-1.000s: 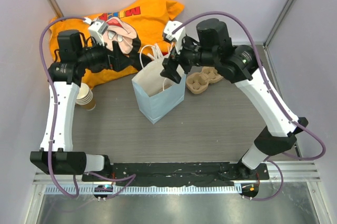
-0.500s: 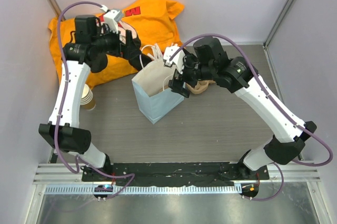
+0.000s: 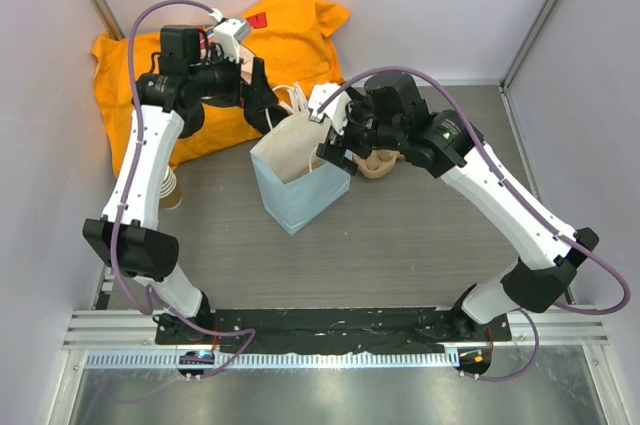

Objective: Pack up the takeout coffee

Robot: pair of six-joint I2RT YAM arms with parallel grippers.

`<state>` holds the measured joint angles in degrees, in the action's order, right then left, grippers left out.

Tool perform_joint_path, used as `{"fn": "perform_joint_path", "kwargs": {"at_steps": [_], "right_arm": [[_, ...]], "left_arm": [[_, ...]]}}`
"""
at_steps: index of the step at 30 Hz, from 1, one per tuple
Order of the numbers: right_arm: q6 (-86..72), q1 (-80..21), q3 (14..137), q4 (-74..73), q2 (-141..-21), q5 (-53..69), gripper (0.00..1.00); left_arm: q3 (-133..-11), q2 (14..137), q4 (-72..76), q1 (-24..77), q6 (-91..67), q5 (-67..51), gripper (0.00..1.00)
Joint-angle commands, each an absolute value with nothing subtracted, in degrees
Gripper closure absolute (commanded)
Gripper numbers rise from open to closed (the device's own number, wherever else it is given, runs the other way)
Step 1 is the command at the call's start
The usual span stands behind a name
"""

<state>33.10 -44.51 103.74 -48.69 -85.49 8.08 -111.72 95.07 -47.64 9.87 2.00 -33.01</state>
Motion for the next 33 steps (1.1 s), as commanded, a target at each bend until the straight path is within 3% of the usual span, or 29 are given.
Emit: {"fn": "perform_joint_path", "kwargs": {"at_steps": [1,5,8,13,15,17,19,20,23,26,33], "right_arm": [[33.7,-44.1,105.1,-45.4,-84.6,6.5,0.12],[33.8,-43.9,105.0,-45.4,-84.8,6.8,0.22],[33.8,-43.8,104.9,-45.6,-85.0,7.4,0.42],[33.9,-43.6,104.9,-45.7,-85.4,8.1,0.56],[34.2,-43.6,105.1,-45.8,-85.4,8.5,0.64],[34.3,-43.5,105.4,-46.1,-85.6,9.0,0.82],[34.2,-43.5,105.6,-46.1,-86.0,9.3,0.90],[34.2,-43.5,106.2,-46.2,-86.1,9.4,0.97],[33.6,-43.5,108.2,-46.1,-87.0,9.8,0.99],[32.7,-43.5,111.3,-46.3,-88.2,10.2,0.99],[31.1,-43.5,118.8,-46.4,-91.2,10.6,0.99]], "left_arm": [[-113.6,95.6,-47.8,10.6,2.6,-35.9,0.00],[-113.5,95.6,-47.5,10.8,1.8,-38.0,0.02],[-113.4,96.0,-47.5,11.2,1.8,-38.5,0.08],[-113.4,97.3,-47.6,11.8,1.5,-38.8,0.35],[-113.5,97.7,-47.5,11.8,1.2,-39.0,0.50],[-113.8,97.9,-47.4,11.9,0.9,-39.5,0.64],[-114.2,98.0,-47.0,12.0,0.4,-39.9,0.72],[-114.8,97.9,-46.8,12.0,0.4,-40.1,0.81],[-116.6,97.9,-46.5,12.0,-1.4,-39.9,0.92],[-119.5,97.7,-47.3,12.0,-1.9,-39.1,0.97],[-124.5,97.2,-49.4,11.9,-1.4,-36.2,1.00]]}}
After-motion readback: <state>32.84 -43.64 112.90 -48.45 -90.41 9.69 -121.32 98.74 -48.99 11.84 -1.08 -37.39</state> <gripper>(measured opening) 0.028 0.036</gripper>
